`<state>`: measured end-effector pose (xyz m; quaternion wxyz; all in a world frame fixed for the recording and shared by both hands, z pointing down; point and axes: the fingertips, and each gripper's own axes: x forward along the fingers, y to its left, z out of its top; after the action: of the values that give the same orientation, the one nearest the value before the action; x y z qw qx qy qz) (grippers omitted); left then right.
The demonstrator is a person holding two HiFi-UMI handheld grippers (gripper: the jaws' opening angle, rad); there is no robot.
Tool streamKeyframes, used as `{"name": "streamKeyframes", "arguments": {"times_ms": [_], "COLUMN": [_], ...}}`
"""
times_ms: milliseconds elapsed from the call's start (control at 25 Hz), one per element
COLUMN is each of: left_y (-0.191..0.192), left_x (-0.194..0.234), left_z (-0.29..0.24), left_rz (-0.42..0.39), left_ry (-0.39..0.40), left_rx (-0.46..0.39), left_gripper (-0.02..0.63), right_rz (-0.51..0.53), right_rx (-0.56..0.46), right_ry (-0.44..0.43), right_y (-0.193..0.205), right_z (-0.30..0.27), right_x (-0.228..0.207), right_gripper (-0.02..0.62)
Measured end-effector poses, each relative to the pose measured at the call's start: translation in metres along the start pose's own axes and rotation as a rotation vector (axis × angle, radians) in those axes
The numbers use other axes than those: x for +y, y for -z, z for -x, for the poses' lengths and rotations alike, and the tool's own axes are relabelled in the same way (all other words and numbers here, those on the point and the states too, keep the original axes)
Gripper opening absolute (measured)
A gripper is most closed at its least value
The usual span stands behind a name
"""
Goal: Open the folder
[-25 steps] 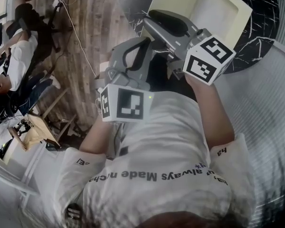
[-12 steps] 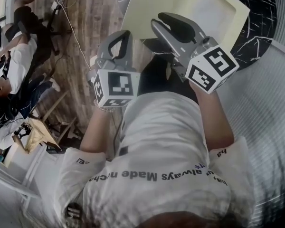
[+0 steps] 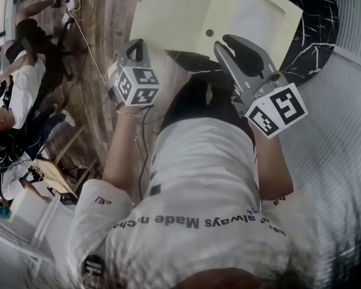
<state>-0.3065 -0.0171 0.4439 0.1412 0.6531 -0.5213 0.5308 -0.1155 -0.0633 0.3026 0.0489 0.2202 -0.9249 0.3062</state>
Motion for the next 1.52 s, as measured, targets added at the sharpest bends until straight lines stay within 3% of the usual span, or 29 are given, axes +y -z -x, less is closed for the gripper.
{"name": "streamKeyframes", "arguments": {"times_ms": [360, 800, 1200, 1520], "left_y": [0.046, 0.081, 0.087, 0.069], "left_x": [0.005, -0.008, -0.02, -0.01], "left_z": [-0.064, -0.11, -0.117, -0.074], "left_rz": [-0.098, -0.135, -0.163, -0.103], "left_ry": [-0.063, -0.011, 0.049, 0.02], "left_rx": [0.167, 0.308, 0.364, 0.302], "left_gripper": [0.002, 0.002, 0.002, 0.002], "right_rz": [-0.006, 0.004, 0.021, 0.055], "right_rx": [-0.018, -0.013, -0.021, -0.043], "right_ry": [0.065, 0.142, 0.208, 0.27], "right_y": [-0.007, -0.017, -0.026, -0.043], "right_z": [0.038, 0.076, 0.109, 0.139], "right_x": [-0.002, -0.001, -0.002, 0.002], "right_gripper": [0.081, 0.08, 0.074, 0.064]}}
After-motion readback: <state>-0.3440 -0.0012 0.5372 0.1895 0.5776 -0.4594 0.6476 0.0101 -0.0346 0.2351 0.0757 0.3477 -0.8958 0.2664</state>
